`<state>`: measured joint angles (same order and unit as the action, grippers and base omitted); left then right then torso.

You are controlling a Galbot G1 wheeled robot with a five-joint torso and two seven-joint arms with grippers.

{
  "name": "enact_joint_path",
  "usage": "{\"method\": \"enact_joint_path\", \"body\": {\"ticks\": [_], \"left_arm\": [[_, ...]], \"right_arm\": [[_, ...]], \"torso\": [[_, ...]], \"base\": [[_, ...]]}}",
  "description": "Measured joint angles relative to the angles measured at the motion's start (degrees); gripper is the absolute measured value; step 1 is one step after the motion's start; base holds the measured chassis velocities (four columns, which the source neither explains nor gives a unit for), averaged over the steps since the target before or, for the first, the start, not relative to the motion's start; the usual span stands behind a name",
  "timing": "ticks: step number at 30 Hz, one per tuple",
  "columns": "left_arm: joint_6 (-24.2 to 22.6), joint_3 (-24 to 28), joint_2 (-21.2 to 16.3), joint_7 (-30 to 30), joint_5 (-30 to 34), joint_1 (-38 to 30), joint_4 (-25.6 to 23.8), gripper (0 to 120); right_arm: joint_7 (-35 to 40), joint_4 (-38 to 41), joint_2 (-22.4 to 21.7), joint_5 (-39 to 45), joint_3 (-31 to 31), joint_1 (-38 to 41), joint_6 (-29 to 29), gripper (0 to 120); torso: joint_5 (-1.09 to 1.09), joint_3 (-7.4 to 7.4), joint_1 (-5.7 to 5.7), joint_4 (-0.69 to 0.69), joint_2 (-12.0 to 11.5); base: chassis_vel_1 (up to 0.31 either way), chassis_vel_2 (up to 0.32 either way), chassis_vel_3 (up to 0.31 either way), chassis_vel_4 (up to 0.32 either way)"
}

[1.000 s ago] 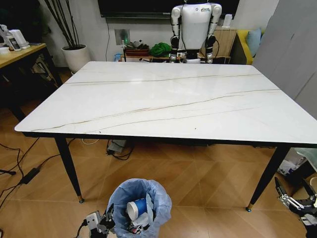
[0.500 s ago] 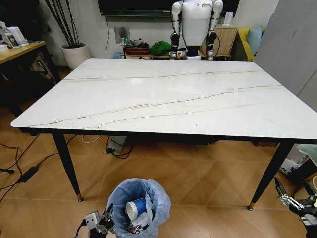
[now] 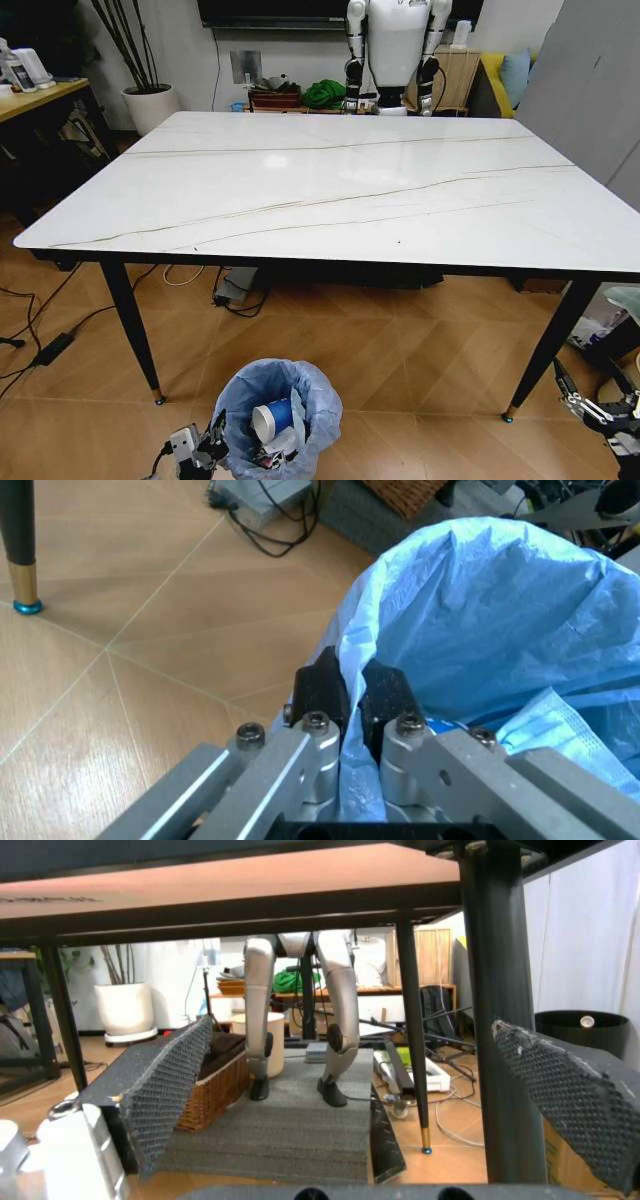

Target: Pick up the trash bin and place the trash from the table into it.

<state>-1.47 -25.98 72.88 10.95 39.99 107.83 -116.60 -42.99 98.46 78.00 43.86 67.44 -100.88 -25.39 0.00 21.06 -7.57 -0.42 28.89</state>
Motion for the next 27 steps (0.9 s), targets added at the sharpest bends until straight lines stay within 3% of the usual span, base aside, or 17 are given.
{"method": "enact_joint_path", "body": {"ticks": [14, 17, 27], "left_arm": [[0.1, -0.4, 0.01, 0.02, 0.17, -0.3, 0.66, 0], [0.33, -0.91, -0.01, 0.11, 0.44, -0.92, 1.44, 0], [0.34, -0.94, -0.08, 0.48, 0.63, -1.62, 1.92, 0]], "right_arm": [[-0.3, 0.05, 0.11, -0.01, 0.0, -0.12, -0.18, 100], [-0.38, 0.29, 0.23, -0.13, -0.19, -0.16, -0.22, 100], [-0.52, 0.42, 0.22, -0.11, -0.12, -0.31, -0.28, 100]], "torso": [[0.0, -1.45, 1.0, 0.0, -2.45], [0.0, -2.49, 1.52, 0.0, -4.02], [0.0, -3.86, 2.33, 0.0, -6.19]], "base": [[0.0, 0.0, 0.0, 0.0], [0.0, 0.0, 0.0, 0.0], [0.0, 0.0, 0.0, 0.0]]}}
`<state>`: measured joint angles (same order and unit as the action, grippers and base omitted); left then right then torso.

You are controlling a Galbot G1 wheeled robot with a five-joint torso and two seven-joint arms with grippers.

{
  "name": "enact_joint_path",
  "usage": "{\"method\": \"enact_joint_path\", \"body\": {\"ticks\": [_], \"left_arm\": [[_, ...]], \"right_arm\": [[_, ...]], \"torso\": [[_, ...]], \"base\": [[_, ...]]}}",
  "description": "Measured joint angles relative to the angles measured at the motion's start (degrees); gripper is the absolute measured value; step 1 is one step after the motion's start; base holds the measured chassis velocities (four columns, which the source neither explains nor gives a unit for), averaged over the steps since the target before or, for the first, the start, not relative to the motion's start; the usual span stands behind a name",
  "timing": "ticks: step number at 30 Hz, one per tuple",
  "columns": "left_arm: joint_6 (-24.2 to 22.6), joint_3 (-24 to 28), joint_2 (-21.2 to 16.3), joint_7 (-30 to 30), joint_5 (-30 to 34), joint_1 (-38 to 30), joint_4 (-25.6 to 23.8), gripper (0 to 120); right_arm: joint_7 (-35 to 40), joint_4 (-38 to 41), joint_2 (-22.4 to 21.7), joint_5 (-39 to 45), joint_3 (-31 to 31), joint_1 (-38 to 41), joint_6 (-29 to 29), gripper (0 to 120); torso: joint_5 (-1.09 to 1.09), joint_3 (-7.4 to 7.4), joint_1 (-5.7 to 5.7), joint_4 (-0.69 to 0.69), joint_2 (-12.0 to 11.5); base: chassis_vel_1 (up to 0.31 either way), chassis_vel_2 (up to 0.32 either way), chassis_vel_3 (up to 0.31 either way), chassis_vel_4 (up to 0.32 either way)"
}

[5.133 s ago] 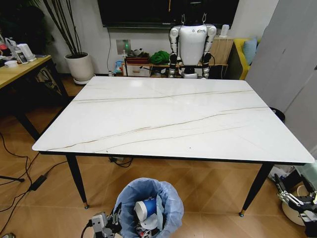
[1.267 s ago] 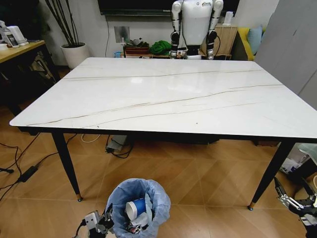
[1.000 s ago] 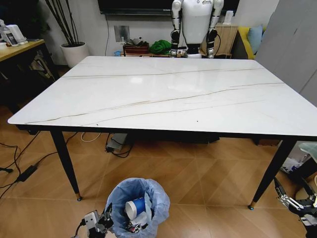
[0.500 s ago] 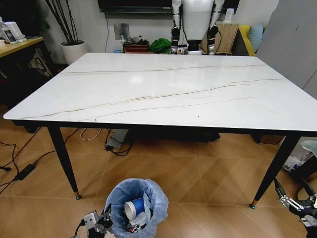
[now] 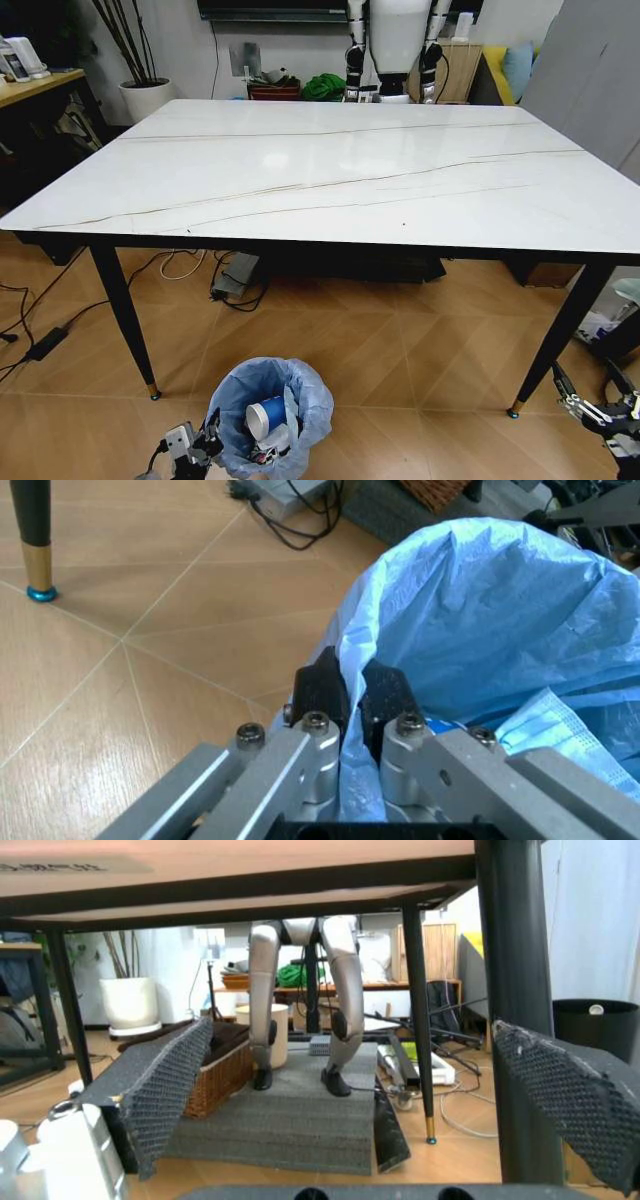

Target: Pick up the trash bin and place the trash from the table into it.

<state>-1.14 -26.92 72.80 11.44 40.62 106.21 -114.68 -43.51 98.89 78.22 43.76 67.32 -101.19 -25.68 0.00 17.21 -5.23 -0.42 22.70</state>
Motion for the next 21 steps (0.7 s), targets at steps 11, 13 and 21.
{"method": "enact_joint_path", "body": {"ticks": [11, 13, 21], "left_arm": [[0.0, -0.36, 0.23, 0.4, 0.69, -1.07, 1.02, 0], [0.0, -0.36, 0.28, 0.45, 0.76, -1.24, 1.08, 0], [0.01, -0.36, 0.38, 0.49, 0.96, -1.48, 1.1, 0]], "right_arm": [[-0.13, 0.02, 0.0, -0.03, -0.12, 0.02, -0.04, 100], [-0.15, 0.0, -0.01, -0.03, -0.13, 0.01, -0.05, 100], [-0.19, -0.02, -0.07, -0.06, -0.13, 0.06, -0.06, 100]], "torso": [[0.0, -1.99, 1.09, 0.0, -3.07], [0.0, -2.22, 1.21, 0.0, -3.42], [0.0, -3.41, 1.97, 0.0, -5.39]], "base": [[0.0, 0.0, 0.0, 0.0], [0.0, 0.0, 0.0, 0.0], [0.0, 0.0, 0.0, 0.0]]}}
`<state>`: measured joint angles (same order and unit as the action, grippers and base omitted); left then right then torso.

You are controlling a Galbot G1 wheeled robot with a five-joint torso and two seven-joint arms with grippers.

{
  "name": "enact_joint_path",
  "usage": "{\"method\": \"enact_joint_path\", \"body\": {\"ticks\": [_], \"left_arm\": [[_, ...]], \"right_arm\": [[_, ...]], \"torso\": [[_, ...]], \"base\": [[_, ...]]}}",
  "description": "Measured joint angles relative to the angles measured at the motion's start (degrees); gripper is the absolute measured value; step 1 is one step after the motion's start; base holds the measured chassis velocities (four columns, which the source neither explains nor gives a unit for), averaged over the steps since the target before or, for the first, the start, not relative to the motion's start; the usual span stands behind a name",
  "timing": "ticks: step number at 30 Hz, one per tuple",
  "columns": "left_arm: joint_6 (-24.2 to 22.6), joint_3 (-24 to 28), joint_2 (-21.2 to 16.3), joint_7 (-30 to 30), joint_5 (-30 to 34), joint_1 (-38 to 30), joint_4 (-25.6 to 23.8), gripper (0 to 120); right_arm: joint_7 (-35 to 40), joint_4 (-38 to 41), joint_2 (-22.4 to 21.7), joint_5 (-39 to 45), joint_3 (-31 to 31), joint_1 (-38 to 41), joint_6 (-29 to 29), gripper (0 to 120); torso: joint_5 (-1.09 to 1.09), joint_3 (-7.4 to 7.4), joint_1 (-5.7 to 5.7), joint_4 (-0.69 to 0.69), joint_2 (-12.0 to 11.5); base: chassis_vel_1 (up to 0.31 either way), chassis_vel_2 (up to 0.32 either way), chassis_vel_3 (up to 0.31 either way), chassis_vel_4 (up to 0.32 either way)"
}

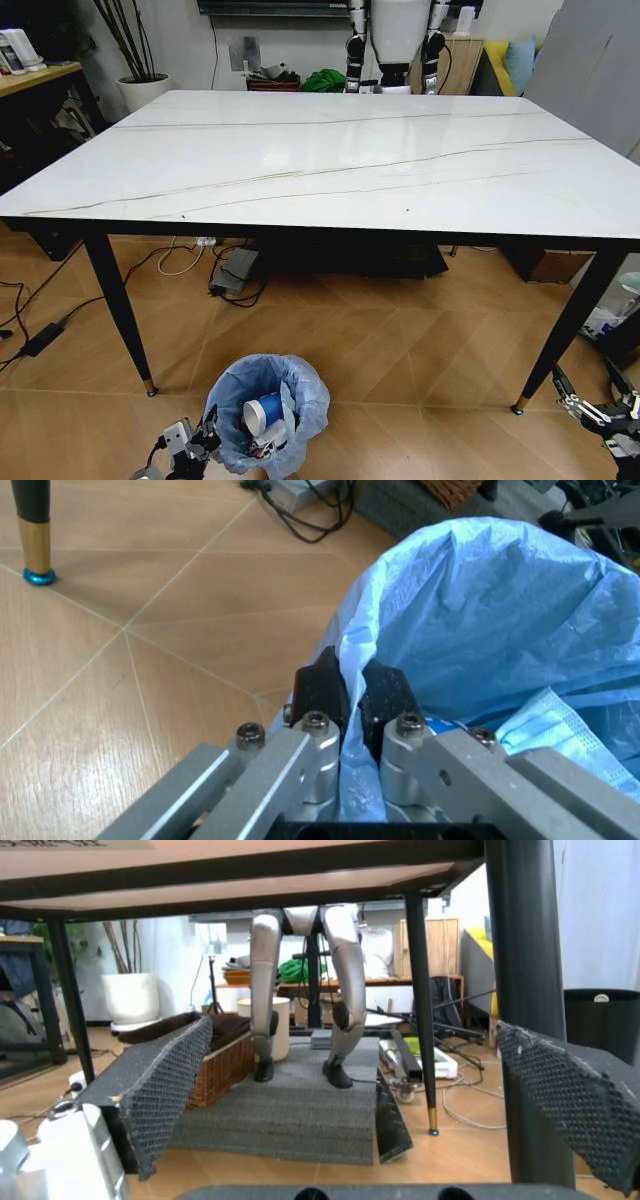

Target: Pick up the trash bin and place the trash from the table into it.

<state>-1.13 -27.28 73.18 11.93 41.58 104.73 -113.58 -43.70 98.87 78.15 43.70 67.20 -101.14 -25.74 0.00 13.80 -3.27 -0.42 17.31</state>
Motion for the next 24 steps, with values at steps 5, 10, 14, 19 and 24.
{"method": "enact_joint_path", "body": {"ticks": [5, 10, 14, 19, 24], "left_arm": [[0.02, -0.19, -0.08, 0.06, 0.08, 0.0, 0.0, 0], [0.06, -0.43, -0.09, 0.59, 0.38, -0.51, 0.01, 0], [0.06, -0.45, -0.05, 0.73, 0.51, -0.72, 0.05, 0], [0.06, -0.31, 0.05, 0.73, 0.51, -0.46, -0.05, 0], [0.06, -0.26, 0.04, 0.44, 0.49, 0.16, -1.32, 0]], "right_arm": [[0.0, 0.0, 0.02, -0.08, -0.07, 0.05, 0.0, 100], [-0.03, -0.02, 0.07, -0.09, -0.1, 0.05, 0.0, 100], [-0.21, -0.02, 0.12, -0.09, -0.1, -0.04, -0.03, 100], [-0.33, -0.05, 0.15, -0.07, -0.02, -0.16, -0.15, 100], [-0.39, -0.01, 0.2, -0.05, 0.0, -0.19, -0.17, 100]], "torso": [[0.0, -0.59, 0.27, 0.0, -0.87], [0.0, -1.47, 0.57, 0.0, -2.03], [0.0, -2.2, 0.86, 0.0, -3.06], [0.0, -2.87, 1.31, 0.0, -4.17], [0.0, -3.73, 1.58, 0.0, -5.3]], "base": [[0.0, 0.0, 0.0, 0.0], [0.0, 0.0, 0.0, 0.0], [0.0, 0.0, 0.0, 0.0], [0.0, 0.0, 0.0, 0.0], [0.0, 0.0, 0.0, 0.0]]}}
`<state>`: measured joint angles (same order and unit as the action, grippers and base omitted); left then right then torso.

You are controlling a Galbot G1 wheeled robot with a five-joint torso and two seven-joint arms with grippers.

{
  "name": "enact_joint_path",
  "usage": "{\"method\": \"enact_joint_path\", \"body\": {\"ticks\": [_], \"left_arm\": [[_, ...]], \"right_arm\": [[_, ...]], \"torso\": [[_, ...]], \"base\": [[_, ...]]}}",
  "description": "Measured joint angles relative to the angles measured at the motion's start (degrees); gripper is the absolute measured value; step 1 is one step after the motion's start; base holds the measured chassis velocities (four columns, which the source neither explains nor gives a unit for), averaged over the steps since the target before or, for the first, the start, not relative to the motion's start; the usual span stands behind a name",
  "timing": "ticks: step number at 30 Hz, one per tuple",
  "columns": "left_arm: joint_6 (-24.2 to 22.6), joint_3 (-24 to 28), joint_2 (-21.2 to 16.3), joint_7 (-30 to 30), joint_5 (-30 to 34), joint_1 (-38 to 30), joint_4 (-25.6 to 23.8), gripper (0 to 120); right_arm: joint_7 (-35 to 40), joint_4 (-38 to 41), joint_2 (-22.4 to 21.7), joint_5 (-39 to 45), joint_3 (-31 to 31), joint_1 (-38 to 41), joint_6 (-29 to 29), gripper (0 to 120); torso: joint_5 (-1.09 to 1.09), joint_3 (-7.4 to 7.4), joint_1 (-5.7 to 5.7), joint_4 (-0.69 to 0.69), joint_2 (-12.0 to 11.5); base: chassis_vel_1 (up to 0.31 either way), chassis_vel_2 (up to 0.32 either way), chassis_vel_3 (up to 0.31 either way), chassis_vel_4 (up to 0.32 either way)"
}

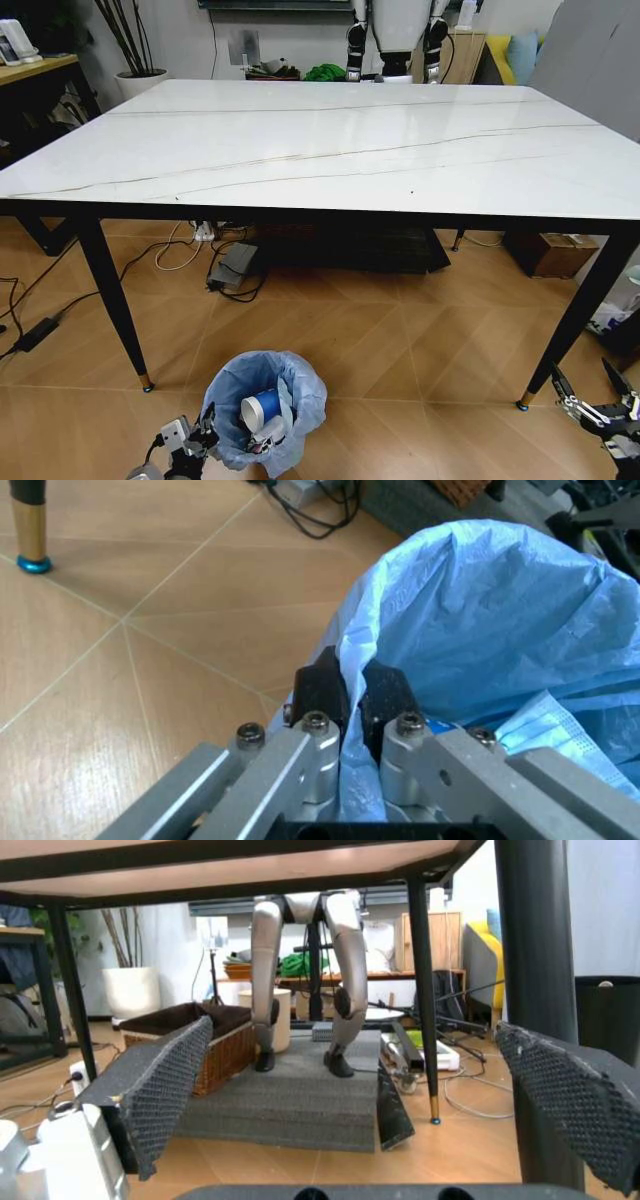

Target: Pick up the trash bin and place the trash from the table into it.

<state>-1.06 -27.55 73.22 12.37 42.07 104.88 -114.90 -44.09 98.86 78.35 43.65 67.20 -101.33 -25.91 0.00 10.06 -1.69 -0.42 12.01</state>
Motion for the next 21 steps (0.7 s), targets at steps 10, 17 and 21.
{"method": "enact_joint_path", "body": {"ticks": [10, 17, 21], "left_arm": [[0.08, -0.44, -0.05, -0.07, 0.09, -0.02, -0.14, 0], [0.1, -0.55, 0.02, 0.28, 0.23, -0.62, -0.05, 0], [0.1, -0.7, 0.02, 0.44, 0.42, -0.93, 0.03, 0]], "right_arm": [[-0.15, 0.18, 0.11, 0.0, -0.02, -0.17, -0.16, 100], [-0.46, 0.2, 0.13, 0.21, 0.25, -0.46, -0.36, 100], [-0.54, 0.34, 0.13, 0.31, 0.34, -0.53, -0.4, 100]], "torso": [[0.0, -1.74, 0.57, 0.0, -2.3], [0.0, -2.84, 0.96, 0.0, -3.81], [0.0, -3.74, 1.1, 0.0, -4.85]], "base": [[0.0, 0.0, 0.0, 0.0], [0.0, 0.0, 0.0, 0.0], [0.0, 0.0, 0.0, 0.0]]}}
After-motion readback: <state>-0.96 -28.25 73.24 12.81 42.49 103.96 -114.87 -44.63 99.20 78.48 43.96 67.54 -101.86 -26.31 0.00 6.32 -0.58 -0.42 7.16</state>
